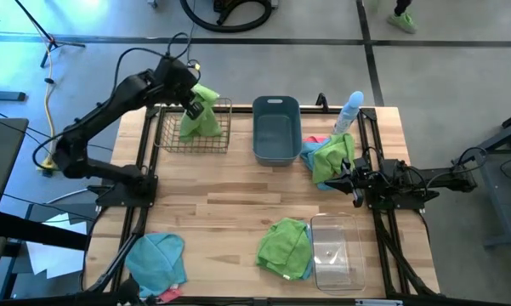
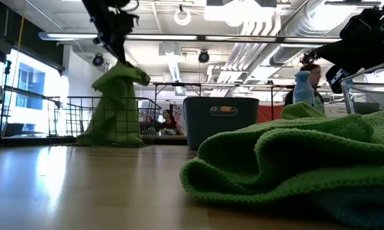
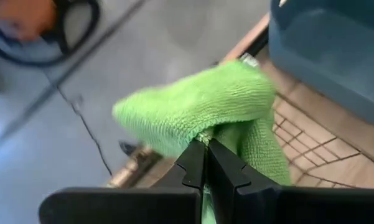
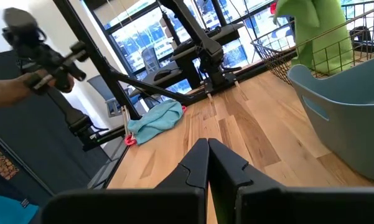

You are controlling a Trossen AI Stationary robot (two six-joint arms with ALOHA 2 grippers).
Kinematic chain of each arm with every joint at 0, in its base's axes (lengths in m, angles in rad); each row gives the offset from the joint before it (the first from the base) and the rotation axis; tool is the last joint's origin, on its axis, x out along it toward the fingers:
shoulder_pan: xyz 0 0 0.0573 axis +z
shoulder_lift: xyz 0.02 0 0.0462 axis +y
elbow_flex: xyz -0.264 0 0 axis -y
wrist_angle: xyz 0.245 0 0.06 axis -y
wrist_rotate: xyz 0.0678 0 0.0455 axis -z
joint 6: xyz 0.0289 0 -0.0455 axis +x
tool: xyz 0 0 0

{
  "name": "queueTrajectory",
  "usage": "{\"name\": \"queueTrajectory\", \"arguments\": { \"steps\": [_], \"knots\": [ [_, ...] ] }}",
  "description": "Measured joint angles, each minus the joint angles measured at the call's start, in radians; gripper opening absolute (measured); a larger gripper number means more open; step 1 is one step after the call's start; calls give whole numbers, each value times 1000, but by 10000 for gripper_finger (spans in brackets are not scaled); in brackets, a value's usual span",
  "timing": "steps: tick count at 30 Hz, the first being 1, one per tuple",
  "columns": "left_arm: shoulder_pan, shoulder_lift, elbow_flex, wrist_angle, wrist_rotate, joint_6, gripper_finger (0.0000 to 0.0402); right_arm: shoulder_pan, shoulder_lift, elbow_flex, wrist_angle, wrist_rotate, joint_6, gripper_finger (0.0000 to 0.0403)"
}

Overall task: Sort microfiber towel by color & place in baskets
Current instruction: Put the bottom left green towel into the wire basket

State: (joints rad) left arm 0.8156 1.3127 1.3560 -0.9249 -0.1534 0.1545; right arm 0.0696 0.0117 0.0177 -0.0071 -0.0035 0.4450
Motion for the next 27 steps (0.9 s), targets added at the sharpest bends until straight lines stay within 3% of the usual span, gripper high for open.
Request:
{"name": "queueTrajectory", "arguments": {
  "steps": [7, 13, 22, 27],
  "knots": [
    [83, 93, 0, -88, 79, -211, 0, 0, 0, 0, 0, 0, 0, 0],
    [96, 130, 0, -120, 67, -339, 0, 0, 0, 0, 0, 0, 0, 0],
    [53, 161, -1, -186, 66, -543, 0, 0, 0, 0, 0, 0, 0, 0],
    [47, 162, -78, -104, 70, -628, 0, 0, 0, 0, 0, 0, 0, 0]
  ]
}}
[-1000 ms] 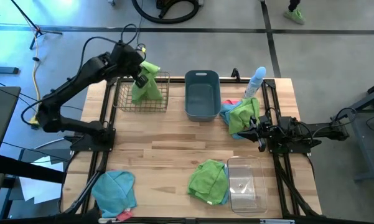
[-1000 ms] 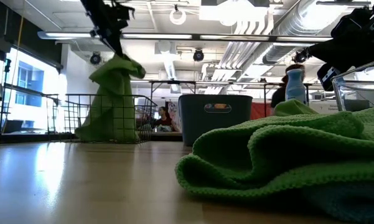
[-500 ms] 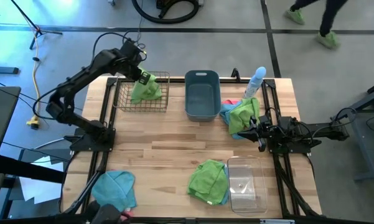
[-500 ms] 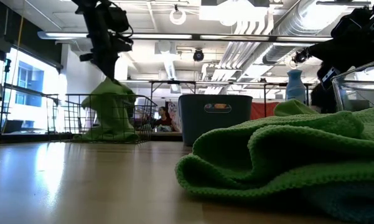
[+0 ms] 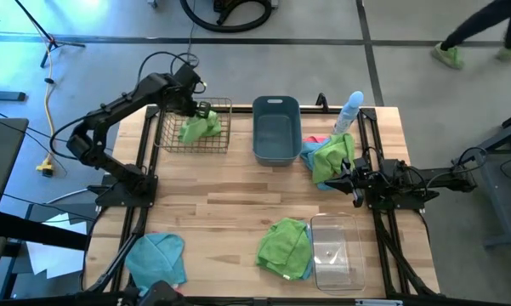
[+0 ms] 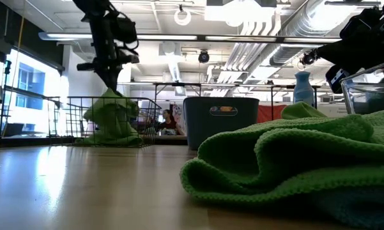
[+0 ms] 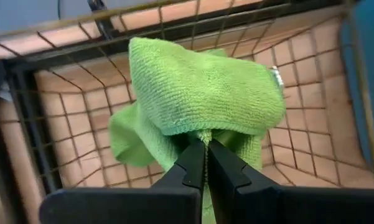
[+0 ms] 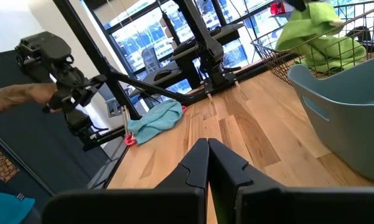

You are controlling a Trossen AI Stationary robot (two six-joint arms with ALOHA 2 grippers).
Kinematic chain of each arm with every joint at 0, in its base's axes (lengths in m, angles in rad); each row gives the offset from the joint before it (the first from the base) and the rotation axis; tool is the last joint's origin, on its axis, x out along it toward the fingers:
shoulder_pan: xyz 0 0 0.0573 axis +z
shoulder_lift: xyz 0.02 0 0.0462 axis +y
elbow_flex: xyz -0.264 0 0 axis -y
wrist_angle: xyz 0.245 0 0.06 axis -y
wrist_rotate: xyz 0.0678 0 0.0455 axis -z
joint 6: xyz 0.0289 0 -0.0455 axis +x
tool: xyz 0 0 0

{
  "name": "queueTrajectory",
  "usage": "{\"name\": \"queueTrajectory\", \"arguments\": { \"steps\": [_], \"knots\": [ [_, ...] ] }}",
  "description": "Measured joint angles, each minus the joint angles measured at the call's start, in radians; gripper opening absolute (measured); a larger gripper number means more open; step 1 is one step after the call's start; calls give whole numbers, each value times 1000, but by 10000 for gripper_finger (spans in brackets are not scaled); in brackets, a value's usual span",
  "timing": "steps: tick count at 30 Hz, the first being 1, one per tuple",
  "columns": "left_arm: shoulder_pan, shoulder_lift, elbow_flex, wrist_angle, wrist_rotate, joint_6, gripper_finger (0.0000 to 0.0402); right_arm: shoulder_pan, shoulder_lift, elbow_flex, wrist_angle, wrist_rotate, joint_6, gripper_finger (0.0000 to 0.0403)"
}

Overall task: Sort microfiber towel by color & place in baskets
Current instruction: Put the bottom left green towel into the wire basket

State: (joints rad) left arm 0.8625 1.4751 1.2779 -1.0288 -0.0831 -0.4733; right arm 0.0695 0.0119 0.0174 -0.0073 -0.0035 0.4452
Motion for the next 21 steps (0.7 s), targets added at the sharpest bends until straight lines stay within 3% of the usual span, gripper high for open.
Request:
{"name": "queueTrajectory", "arguments": {
  "steps": [8, 13, 21],
  "knots": [
    [28, -1, -139, 22, 15, -55, 0, 0, 0, 0, 0, 0, 0, 0],
    [27, -1, -230, 118, 46, -99, 0, 0, 0, 0, 0, 0, 0, 0],
    [27, -1, -286, 230, 47, -118, 0, 0, 0, 0, 0, 0, 0, 0]
  ]
}}
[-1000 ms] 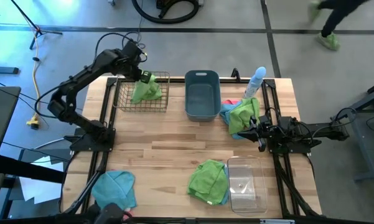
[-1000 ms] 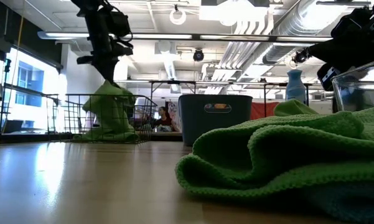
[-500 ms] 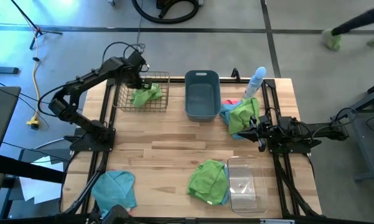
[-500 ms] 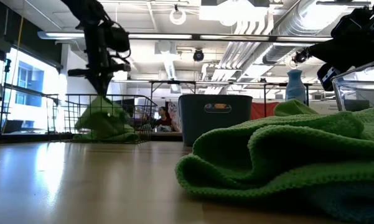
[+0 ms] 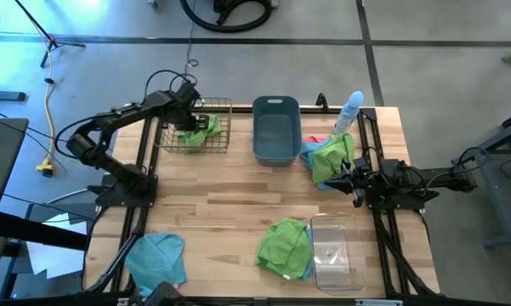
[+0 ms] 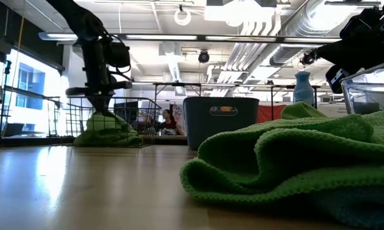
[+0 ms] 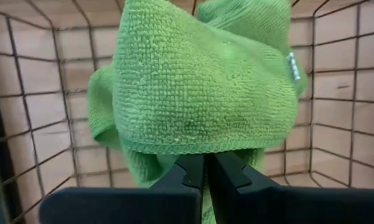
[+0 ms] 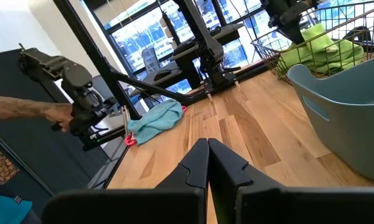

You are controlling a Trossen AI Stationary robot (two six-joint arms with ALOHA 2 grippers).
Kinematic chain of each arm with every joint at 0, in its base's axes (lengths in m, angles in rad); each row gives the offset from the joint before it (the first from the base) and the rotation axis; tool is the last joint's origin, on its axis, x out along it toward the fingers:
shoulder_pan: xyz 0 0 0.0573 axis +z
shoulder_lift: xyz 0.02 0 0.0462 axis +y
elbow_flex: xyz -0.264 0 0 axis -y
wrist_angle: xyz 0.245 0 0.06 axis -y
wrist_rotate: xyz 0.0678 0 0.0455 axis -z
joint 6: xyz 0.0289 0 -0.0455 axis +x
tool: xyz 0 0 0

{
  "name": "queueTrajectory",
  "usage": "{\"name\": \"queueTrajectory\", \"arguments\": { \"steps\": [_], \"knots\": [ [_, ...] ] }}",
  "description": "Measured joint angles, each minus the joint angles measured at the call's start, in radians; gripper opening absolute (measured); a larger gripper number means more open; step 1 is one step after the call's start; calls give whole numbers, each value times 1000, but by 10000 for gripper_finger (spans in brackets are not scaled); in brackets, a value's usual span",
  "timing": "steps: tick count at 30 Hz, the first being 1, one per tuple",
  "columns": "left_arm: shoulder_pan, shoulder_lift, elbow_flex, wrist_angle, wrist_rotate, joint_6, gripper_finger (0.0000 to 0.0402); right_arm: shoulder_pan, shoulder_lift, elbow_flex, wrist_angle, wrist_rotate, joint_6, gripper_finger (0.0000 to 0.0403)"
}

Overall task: Sort microfiber towel by color & place in baskets
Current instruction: Put the bottom left green towel into the wire basket

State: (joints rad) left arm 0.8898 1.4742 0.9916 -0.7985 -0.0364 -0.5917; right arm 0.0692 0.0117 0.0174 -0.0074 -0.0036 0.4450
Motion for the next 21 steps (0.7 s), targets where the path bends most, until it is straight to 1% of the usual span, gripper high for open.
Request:
{"name": "queueTrajectory", "arguments": {
  "steps": [3, 7, 11, 16, 21],
  "knots": [
    [0, 9, 0, 30, 0, 8, 7, 0, 0, 0, 0, 0, 0, 0],
    [0, 27, 0, 39, 0, -8, 39, 0, 0, 0, 0, 0, 0, 0],
    [0, 36, 0, 37, -2, -7, 90, 0, 0, 0, 0, 0, 0, 0],
    [1, 35, 0, 38, -1, 5, 162, 0, 0, 0, 0, 0, 0, 0],
    [2, 35, 0, 28, 35, 52, 219, 0, 0, 0, 0, 0, 0, 0]
  ]
}}
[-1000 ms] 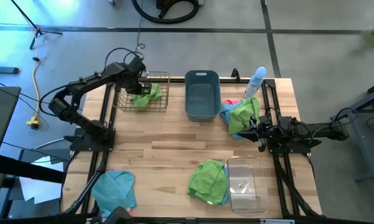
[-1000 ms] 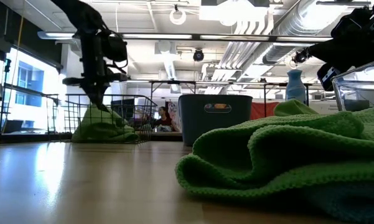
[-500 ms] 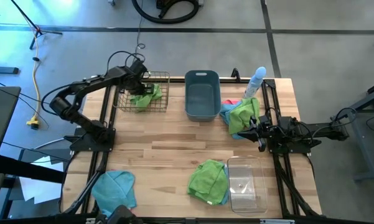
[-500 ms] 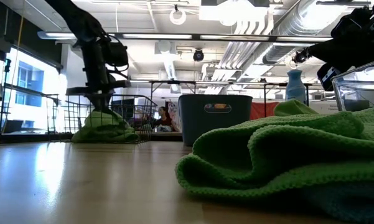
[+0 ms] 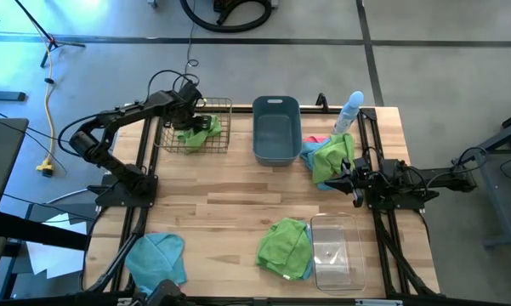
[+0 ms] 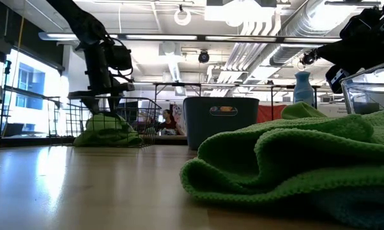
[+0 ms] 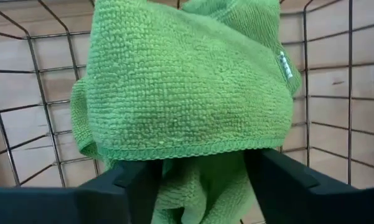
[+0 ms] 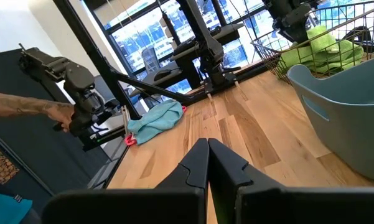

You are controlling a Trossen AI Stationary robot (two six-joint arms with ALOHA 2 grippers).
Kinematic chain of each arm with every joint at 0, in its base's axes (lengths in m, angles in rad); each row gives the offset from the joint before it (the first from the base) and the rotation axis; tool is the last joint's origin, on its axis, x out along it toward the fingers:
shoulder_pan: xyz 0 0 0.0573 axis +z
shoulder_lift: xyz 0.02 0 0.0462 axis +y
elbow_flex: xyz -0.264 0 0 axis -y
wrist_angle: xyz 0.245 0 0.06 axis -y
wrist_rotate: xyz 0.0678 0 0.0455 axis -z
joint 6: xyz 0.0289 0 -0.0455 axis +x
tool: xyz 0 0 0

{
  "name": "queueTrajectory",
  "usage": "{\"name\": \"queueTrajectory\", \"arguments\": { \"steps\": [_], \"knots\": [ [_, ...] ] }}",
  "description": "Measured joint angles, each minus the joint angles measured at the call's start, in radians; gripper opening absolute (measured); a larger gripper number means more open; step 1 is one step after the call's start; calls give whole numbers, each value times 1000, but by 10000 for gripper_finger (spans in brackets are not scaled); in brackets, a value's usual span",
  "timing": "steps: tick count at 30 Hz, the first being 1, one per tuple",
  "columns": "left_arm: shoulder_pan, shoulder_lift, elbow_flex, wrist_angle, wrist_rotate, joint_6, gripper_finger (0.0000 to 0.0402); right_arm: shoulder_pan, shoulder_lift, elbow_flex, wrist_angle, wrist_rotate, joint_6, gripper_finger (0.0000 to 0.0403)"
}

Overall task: Sort microfiber towel by color & place in baskets
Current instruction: Put the bottom left green towel into the wire basket

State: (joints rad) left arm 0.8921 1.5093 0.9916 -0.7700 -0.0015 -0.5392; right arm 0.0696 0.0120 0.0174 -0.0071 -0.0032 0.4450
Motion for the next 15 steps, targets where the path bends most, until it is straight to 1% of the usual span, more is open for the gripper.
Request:
{"name": "queueTrajectory", "arguments": {
  "steps": [3, 8, 15],
  "knots": [
    [12, 0, 0, 0, 37, 1, 236, 0, 0, 0, 0, 0, 0, 0],
    [44, -24, 0, -1, 94, 1, 241, 0, 0, 0, 0, 0, 0, 0],
    [72, -129, 0, -11, 100, 27, 242, 0, 0, 0, 0, 0, 0, 0]
  ]
}}
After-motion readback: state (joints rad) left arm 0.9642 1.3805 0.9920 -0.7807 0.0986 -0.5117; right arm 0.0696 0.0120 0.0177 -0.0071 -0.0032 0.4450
